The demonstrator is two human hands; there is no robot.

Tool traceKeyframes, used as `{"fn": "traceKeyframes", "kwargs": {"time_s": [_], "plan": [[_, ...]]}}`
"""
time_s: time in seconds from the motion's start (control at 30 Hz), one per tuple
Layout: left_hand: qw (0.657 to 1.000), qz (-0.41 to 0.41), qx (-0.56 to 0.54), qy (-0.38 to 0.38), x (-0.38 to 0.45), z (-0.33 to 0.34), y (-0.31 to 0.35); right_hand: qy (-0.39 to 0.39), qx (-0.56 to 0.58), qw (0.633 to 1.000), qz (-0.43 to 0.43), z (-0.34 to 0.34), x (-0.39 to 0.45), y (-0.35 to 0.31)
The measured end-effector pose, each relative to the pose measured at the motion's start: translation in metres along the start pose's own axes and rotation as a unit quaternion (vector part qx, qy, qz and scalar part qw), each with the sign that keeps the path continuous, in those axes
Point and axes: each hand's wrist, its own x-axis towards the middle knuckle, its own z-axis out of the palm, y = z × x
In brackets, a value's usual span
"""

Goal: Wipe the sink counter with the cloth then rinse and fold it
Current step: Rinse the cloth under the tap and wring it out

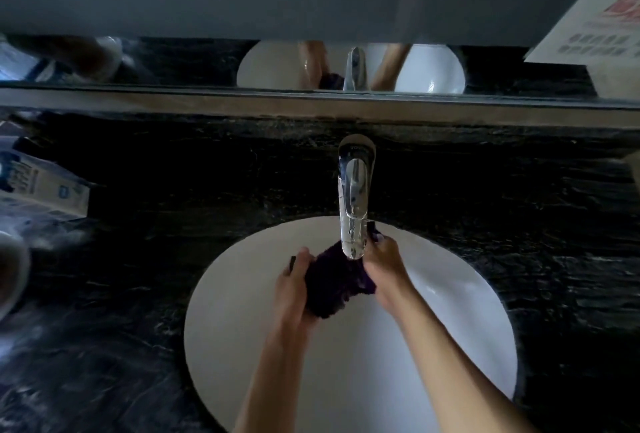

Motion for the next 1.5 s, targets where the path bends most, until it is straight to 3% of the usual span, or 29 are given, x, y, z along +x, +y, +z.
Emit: {"fn": "traceKeyframes", "kwargs": {"time_s": [0.13,0.23,0.3,0.37,0.57,0.63,0.7,0.83,1.03,1.13,1.27,1.4,1.5], "plan": [[0.994,-0.001,-0.023,-0.109,0.005,-0.02,0.009,-0.004,0.092,0.994,0.057,-0.034,-0.005,0.008],[0.98,-0.038,0.042,-0.189,0.007,-0.018,0.007,-0.075,0.174,0.98,0.062,-0.06,-0.015,0.013],[0.983,-0.044,0.042,-0.175,0.01,-0.013,0.006,-0.119,0.199,0.971,0.059,-0.077,-0.022,0.018],[0.988,-0.027,0.021,-0.151,0.014,-0.004,0.001,-0.113,0.177,0.977,0.047,-0.092,-0.024,0.023],[0.991,-0.007,0.032,-0.127,0.011,0.025,-0.024,0.056,-0.02,0.994,-0.088,-0.11,-0.033,0.019],[0.991,-0.005,0.054,-0.123,0.008,0.028,-0.028,0.061,0.018,0.993,-0.098,-0.114,-0.032,0.022],[0.99,0.002,0.097,-0.106,0.006,0.031,-0.028,0.034,0.128,0.988,-0.084,-0.112,-0.035,0.026],[0.991,0.033,0.097,-0.085,0.003,0.035,-0.01,-0.039,0.3,0.952,-0.035,-0.095,-0.036,0.035],[0.992,0.113,0.038,-0.037,-0.004,0.015,0.018,-0.065,0.334,0.94,0.022,-0.044,-0.018,0.037],[0.984,0.169,0.05,-0.006,-0.014,0.003,0.027,-0.062,0.289,0.954,0.055,-0.013,-0.008,0.031],[0.974,0.217,0.054,0.031,-0.024,-0.01,0.036,-0.113,0.242,0.963,0.04,0.008,-0.009,0.03],[0.985,0.155,0.012,0.07,-0.018,-0.019,0.031,-0.109,0.344,0.933,0.015,0.0,-0.015,0.034],[0.994,0.099,-0.019,0.044,-0.01,-0.011,0.008,-0.086,0.387,0.918,-0.027,-0.011,-0.024,0.039]]}}
